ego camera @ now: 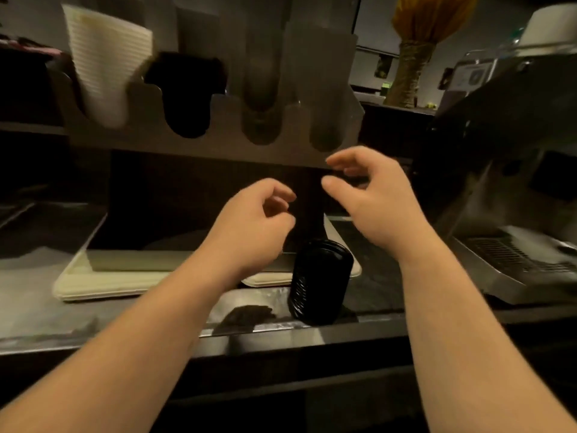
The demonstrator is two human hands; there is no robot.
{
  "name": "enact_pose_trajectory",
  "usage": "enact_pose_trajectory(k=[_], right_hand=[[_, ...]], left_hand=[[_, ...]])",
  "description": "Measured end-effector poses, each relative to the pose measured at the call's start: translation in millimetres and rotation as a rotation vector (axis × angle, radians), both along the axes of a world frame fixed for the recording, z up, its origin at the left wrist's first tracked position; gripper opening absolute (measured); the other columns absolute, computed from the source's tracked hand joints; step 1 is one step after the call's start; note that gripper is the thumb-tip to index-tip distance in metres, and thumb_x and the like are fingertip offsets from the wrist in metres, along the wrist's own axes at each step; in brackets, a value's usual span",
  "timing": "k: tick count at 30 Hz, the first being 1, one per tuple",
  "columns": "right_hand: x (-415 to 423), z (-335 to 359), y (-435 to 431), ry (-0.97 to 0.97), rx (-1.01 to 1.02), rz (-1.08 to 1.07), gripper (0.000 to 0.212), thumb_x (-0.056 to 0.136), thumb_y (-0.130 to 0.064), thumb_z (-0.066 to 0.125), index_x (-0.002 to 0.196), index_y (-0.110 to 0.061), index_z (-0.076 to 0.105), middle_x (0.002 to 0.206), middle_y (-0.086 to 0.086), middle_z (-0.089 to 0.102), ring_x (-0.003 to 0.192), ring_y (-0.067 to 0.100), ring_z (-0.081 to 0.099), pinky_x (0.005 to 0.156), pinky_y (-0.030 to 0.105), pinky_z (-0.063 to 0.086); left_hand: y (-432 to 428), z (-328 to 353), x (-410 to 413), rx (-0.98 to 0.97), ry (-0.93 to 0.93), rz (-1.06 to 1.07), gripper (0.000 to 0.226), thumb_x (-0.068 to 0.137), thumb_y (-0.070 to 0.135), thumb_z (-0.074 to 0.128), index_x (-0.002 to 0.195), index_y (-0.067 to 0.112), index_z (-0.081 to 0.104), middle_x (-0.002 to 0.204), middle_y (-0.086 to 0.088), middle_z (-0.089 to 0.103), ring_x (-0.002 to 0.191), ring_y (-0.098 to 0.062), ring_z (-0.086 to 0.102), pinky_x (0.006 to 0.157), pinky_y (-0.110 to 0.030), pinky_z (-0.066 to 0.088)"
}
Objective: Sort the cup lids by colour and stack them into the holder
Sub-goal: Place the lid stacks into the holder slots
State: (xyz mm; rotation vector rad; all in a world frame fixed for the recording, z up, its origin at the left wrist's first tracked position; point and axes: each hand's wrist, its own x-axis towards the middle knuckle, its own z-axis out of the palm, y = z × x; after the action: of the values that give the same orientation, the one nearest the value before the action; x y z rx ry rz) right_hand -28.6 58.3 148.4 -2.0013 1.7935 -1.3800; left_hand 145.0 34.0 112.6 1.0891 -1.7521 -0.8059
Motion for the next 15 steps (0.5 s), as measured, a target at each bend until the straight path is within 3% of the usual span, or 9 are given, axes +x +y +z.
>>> enact_pose_trajectory(k=[5, 7, 10, 13, 15], right_hand=[[-31.9, -84.6, 28.9, -0.354, 0.225, -0.180, 0.040, 0.096, -0.036, 0.063, 0.135, -0.033, 0.053, 0.129, -0.014, 0.054, 0.120, 0.009, 0.052, 0.077, 0.018, 0.041], [-32.1, -105.0, 32.5, -0.472, 0.335, -0.129, 0.042, 0.101, -0.038, 0.055, 0.142, -0.032, 0.047, 0.131, -0.015, 0.052, 0.121, 0.007, 0.049, 0.088, 0.026, 0.042], [-24.8, -119.1, 35.0, -0.693, 0.422, 0.011, 0.034, 0.104, -0.035, 0.051, 0.137, -0.038, 0.047, 0.125, -0.018, 0.057, 0.111, 0.003, 0.053, 0.093, 0.032, 0.047], [-21.4, -129.3, 34.1, -0.686, 0.429, 0.068, 0.052, 0.096, -0.028, 0.066, 0.139, -0.044, 0.043, 0.133, -0.012, 0.055, 0.116, 0.010, 0.056, 0.098, 0.042, 0.053], [-19.0, -133.9, 33.5, -0.662, 0.390, 0.035, 0.062, 0.092, -0.024, 0.072, 0.141, -0.044, 0.040, 0.135, -0.011, 0.053, 0.117, 0.011, 0.055, 0.093, 0.038, 0.057]], left_hand=[[20.4, -68.2, -29.1, 0.363, 0.188, 0.006, 0.026, 0.102, 0.029, 0.053, 0.127, 0.035, 0.052, 0.125, 0.006, 0.056, 0.106, -0.014, 0.059, 0.085, -0.031, 0.053], [26.2, -80.7, -36.2, 0.400, 0.253, 0.030, 0.030, 0.104, 0.023, 0.048, 0.127, 0.041, 0.049, 0.131, 0.007, 0.053, 0.114, -0.025, 0.059, 0.084, -0.032, 0.053], [36.2, -87.0, -45.1, 0.492, 0.372, -0.004, 0.038, 0.107, 0.016, 0.040, 0.128, 0.046, 0.052, 0.129, 0.008, 0.056, 0.116, -0.019, 0.059, 0.089, -0.034, 0.056], [40.3, -91.9, -50.2, 0.521, 0.447, -0.024, 0.039, 0.107, 0.019, 0.040, 0.120, 0.053, 0.053, 0.128, 0.008, 0.058, 0.118, -0.020, 0.060, 0.098, -0.046, 0.055], [40.2, -93.2, -51.8, 0.523, 0.480, -0.025, 0.037, 0.107, 0.022, 0.041, 0.122, 0.053, 0.054, 0.130, 0.009, 0.057, 0.119, -0.019, 0.058, 0.098, -0.047, 0.055]])
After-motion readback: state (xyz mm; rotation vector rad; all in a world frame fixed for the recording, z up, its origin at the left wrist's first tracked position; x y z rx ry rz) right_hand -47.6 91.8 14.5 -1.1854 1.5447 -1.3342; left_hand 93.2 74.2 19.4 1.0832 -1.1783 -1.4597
